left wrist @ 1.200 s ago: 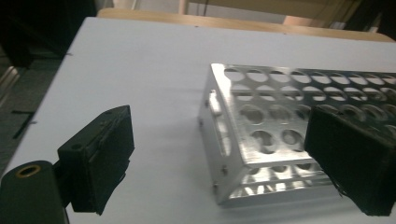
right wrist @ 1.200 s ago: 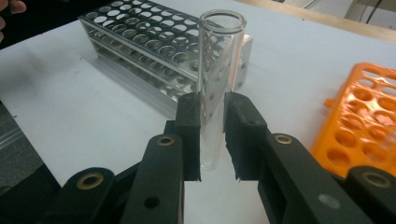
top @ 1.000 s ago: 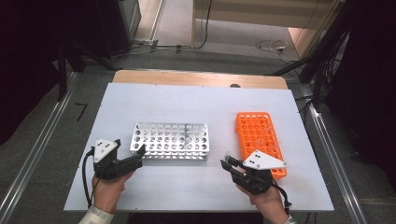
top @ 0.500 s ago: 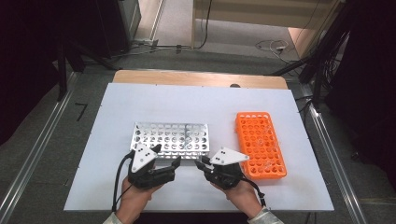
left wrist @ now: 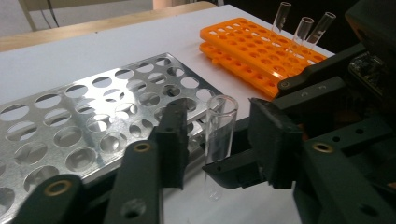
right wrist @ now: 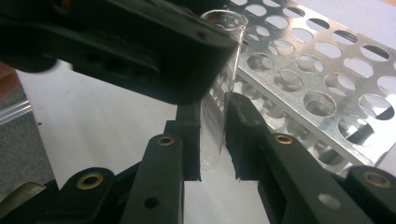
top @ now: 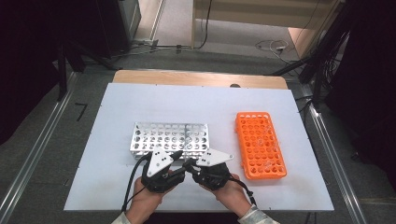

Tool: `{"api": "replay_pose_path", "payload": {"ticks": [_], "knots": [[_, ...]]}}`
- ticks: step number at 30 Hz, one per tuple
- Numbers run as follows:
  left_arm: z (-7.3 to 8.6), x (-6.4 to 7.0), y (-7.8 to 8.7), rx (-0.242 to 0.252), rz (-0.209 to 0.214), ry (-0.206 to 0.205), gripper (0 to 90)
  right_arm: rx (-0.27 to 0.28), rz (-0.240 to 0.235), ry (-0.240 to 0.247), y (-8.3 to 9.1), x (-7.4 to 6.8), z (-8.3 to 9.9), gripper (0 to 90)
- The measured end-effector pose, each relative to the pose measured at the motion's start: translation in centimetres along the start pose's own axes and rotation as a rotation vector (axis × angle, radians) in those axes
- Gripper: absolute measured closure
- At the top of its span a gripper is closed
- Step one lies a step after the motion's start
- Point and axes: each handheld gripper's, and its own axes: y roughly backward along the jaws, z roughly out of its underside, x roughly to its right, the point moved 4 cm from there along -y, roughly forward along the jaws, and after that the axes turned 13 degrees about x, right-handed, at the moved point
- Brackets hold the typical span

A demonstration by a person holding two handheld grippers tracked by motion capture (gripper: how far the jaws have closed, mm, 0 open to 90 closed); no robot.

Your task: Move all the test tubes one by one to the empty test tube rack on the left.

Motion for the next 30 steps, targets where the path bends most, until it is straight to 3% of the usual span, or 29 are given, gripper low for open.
{"api": "replay_pose_path", "payload": {"ticks": [6,11,14,16,23,26,30], "knots": [[0.0,0.1,-0.2,0.004,0.008,-0.006,74.1,0.004,-0.006,-0.001,0.0,-0.2,-0.1,73.6],[-0.2,0.1,-0.2,0.005,0.013,-0.003,75.1,0.004,-0.011,-0.014,0.1,-0.1,-0.1,73.0],[-0.9,-0.2,0.3,0.023,0.007,-0.008,75.2,0.008,-0.038,-0.031,0.3,-0.1,-0.3,57.3],[-1.5,-0.8,0.7,0.037,-0.011,-0.003,75.2,0.010,-0.037,-0.024,0.5,0.0,-0.3,48.4],[-2.9,-3.4,2.1,0.070,-0.085,0.021,75.2,0.009,-0.012,-0.040,1.6,0.9,-0.3,33.7],[-3.8,-5.0,3.3,0.096,-0.131,0.051,75.2,0.012,0.002,-0.055,2.1,1.3,-0.4,32.0],[-4.5,-6.6,4.6,0.112,-0.175,0.055,75.2,0.016,0.011,-0.061,2.5,1.6,-0.4,30.8]]}}
